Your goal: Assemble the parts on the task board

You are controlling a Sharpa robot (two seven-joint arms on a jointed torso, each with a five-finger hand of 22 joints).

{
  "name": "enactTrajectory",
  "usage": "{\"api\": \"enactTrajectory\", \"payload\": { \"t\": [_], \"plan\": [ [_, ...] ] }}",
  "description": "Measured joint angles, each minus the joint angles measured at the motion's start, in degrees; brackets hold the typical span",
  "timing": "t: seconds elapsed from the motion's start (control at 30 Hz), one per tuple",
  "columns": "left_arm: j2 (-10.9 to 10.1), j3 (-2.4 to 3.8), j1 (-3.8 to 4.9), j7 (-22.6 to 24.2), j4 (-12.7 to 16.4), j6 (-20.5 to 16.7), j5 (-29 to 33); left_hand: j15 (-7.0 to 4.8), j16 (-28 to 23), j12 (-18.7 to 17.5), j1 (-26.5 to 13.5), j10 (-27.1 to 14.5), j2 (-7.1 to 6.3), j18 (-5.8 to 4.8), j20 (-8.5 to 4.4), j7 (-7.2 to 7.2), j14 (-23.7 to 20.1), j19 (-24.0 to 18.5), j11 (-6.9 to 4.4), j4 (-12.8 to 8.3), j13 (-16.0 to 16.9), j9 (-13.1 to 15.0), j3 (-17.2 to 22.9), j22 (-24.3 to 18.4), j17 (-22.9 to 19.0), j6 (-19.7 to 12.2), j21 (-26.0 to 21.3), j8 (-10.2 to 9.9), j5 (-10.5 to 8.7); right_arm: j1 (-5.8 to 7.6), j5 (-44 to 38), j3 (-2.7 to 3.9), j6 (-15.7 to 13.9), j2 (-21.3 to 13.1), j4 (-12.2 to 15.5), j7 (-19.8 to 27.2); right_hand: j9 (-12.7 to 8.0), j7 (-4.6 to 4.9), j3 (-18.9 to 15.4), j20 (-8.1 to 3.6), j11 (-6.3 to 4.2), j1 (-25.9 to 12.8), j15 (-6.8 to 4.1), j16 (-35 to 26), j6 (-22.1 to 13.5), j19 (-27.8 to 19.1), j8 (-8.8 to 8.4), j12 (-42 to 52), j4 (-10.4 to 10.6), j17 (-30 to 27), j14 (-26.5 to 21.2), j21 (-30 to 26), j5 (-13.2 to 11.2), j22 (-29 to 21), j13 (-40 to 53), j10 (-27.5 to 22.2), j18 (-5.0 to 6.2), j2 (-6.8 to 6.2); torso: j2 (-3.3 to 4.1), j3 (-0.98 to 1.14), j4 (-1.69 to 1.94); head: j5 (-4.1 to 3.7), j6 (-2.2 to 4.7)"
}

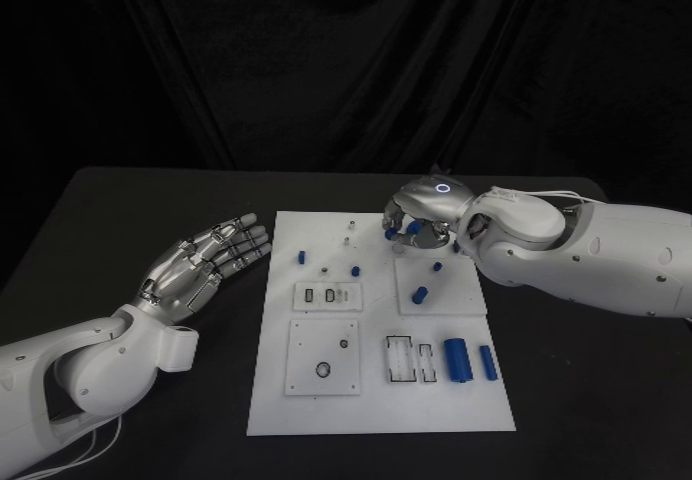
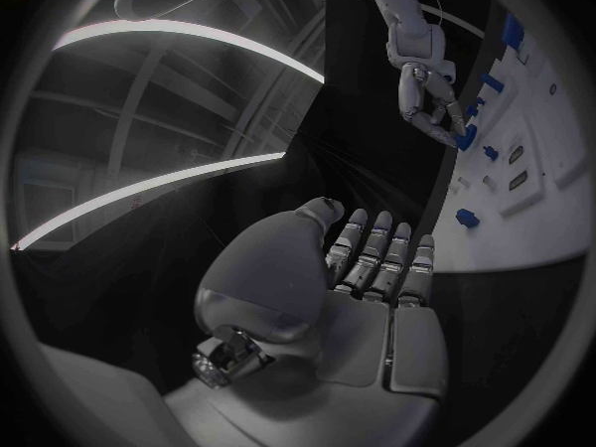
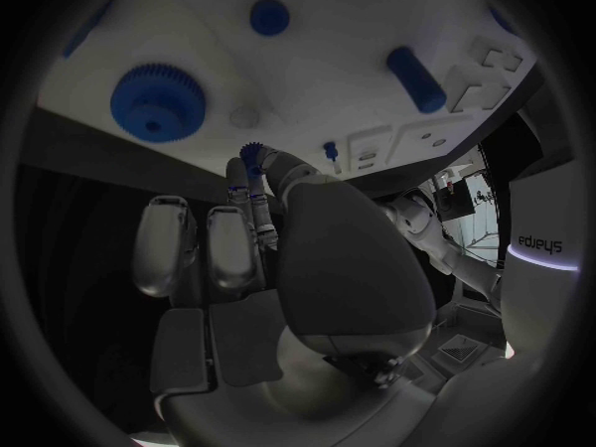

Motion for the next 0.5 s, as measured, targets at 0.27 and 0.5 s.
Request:
{"api": "enactTrajectory", "payload": {
  "t": [0.27, 0.5],
  "plan": [
    [0.63, 0.0, 0.0, 0.01, -0.15, 0.01, 0.01, 0.0, 0.23, 0.42, 0.0, 0.0, 0.0, 0.01, 0.0, -0.2, 0.0, 0.0, 0.0, -0.16, 0.0, 0.04, 0.15, 0.0, 0.0, 0.2, 0.0, 0.0, 0.0, 1.51, 2.59, 0.04, -0.96, 6.09, -3.84, 0.43, 0.0, -0.1, 0.0, 0.0, -0.06, -0.15, 0.0, 0.0, 0.09, 0.0, 0.24, -0.54, 0.0, -0.06, 0.0, 0.0, -0.62, 0.03, 0.0, 0.23, 0.0, 0.16, -0.03, -0.05, -0.03, 0.18, 0.28],
    [0.9, 0.0, 0.0, 0.01, -0.11, 0.15, 0.01, 0.0, 0.23, 0.42, 0.0, 0.0, 0.0, 0.01, 0.0, -0.2, 0.0, 0.0, 0.0, -0.15, 0.05, 0.05, 0.15, 0.0, 0.0, 0.2, 0.0, 0.0, 0.0, 1.44, 4.07, 0.04, -1.53, 9.5, -7.84, 1.25, 0.0, -0.13, 0.0, 0.0, 0.0, -0.23, 0.0, 0.0, 0.13, 0.0, 0.25, -0.67, -0.31, -0.06, 0.0, 0.0, -0.68, 0.07, -0.04, 0.56, 0.0, 0.25, 0.03, -0.12, 0.05, 0.34, 0.39]
  ]
}}
